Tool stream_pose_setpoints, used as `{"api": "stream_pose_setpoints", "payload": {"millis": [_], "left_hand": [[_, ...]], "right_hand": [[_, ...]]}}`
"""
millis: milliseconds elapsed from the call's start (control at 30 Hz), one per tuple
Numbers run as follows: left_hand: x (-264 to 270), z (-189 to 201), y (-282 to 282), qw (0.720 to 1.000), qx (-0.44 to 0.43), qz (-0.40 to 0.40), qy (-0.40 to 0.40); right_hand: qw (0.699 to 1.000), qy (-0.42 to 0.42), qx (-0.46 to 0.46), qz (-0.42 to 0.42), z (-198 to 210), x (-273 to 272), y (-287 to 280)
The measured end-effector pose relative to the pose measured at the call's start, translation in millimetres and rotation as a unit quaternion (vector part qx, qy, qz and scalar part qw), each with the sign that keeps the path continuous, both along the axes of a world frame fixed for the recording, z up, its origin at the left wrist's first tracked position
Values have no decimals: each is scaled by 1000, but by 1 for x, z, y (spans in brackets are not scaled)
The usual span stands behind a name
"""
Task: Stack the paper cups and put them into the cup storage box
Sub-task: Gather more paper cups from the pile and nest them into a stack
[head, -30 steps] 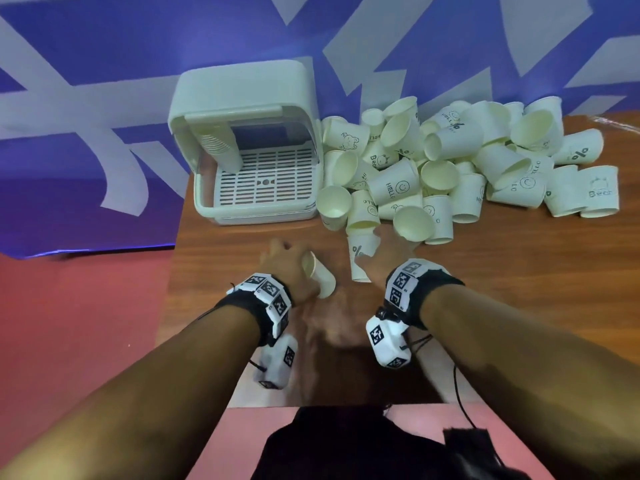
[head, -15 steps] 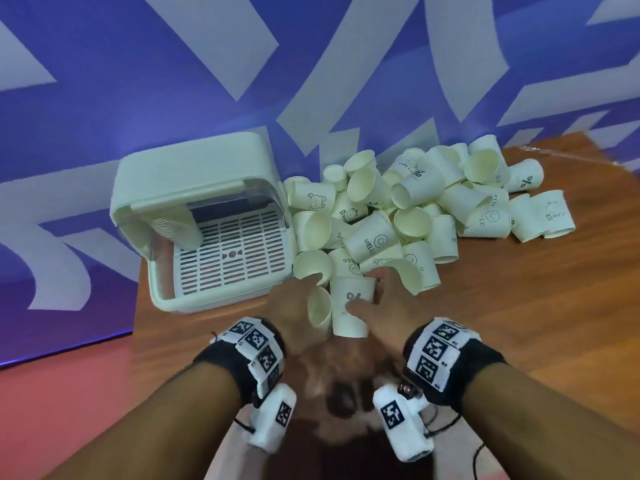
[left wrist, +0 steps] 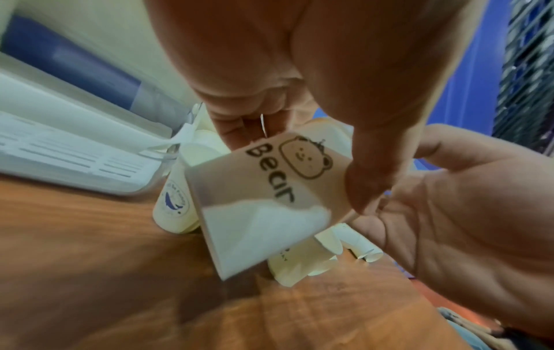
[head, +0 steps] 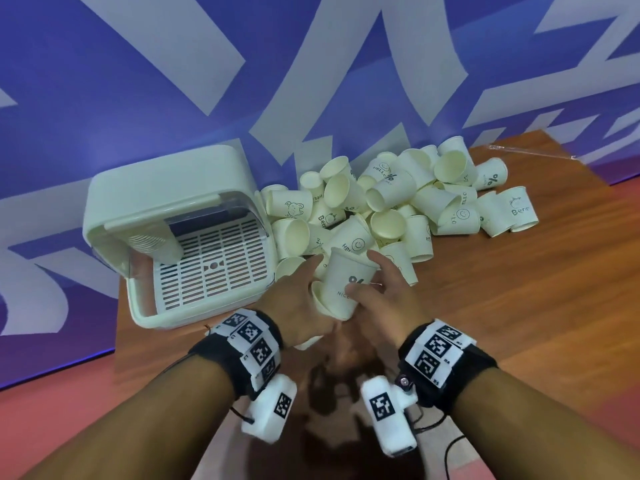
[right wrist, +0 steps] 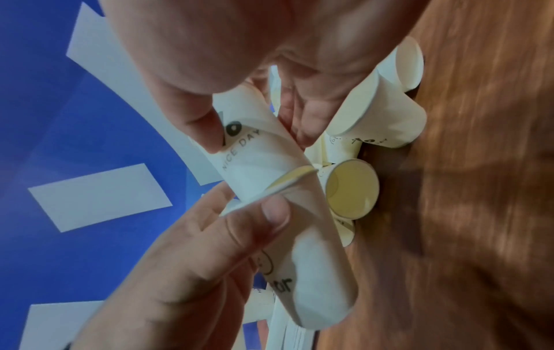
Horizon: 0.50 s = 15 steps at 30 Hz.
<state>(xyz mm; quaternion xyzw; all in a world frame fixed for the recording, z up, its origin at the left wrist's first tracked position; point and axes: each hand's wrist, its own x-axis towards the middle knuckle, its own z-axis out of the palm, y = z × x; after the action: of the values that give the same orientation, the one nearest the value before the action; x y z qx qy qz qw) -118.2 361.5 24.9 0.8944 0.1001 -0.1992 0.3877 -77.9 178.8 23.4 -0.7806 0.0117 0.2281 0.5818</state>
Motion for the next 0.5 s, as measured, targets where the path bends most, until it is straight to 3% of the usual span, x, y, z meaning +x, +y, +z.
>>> {"api": "stream_pose_setpoints", "payload": {"millis": [100, 233, 333, 400, 500], "left_hand": [[1, 0, -8, 998, -47, 41, 5], [4, 3, -19, 993, -73, 90, -10], [5, 2, -28, 995, -22, 97, 15], [3, 1, -36, 994, 11, 105, 34], [-2, -7, -45, 987, 26, 148, 60]], "right_hand": [[999, 17, -8, 26, 1, 1, -4], [982, 30, -54, 181, 7, 4, -19], [980, -36, -123, 152, -6, 29, -36], [953, -109, -226, 171, -17, 48, -43], [884, -177, -330, 279, -32, 67, -44]]}}
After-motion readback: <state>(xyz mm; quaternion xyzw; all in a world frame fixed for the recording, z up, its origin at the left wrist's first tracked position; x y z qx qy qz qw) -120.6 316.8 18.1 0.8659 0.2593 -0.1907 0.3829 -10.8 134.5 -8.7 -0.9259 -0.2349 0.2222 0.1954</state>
